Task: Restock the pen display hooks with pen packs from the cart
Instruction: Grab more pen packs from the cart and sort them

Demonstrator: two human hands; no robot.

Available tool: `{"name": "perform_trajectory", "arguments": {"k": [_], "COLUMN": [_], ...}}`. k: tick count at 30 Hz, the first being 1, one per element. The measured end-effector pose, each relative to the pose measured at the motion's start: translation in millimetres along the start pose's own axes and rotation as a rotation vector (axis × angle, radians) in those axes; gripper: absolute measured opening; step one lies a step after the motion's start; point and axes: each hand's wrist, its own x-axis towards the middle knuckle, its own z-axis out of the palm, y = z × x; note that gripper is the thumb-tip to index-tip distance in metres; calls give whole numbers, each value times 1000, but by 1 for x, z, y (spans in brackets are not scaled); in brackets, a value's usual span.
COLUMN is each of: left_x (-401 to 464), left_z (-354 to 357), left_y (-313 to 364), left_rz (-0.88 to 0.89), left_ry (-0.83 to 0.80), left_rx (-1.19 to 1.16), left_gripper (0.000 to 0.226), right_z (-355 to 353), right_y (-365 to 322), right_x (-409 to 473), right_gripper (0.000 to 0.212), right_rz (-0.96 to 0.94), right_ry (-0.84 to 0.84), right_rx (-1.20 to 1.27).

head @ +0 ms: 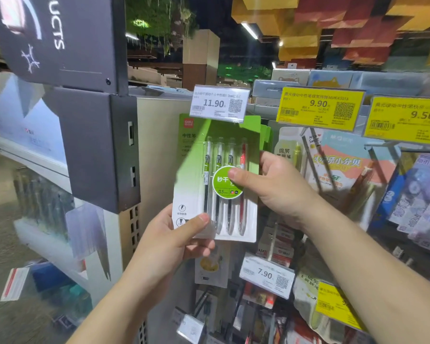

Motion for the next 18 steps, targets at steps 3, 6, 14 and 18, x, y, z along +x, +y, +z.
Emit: {"name": "perform_trajectory", "arguments": {"k": [3,6,14,18], "left_x": [1,0,-17,-26], "left_z": [1,-3,-20,-29], "left_y": [-7,-14,-19,-22], "left_rz": [-42,-120,-224,-259], "left_ry": [33,85,165,161], "left_rx": [-11,-24,-53,-43], "left_gripper": [43,30,25,25], "right_z": [-3,0,14,18], "right_y": [5,10,22,30], "right_x": [1,3,11,21], "right_gripper": [44,48,37,25], "right_rz": [2,-5,1,38], "right_ry": [10,44,204,287], "right_rx": [4,-10,-117,-175]}}
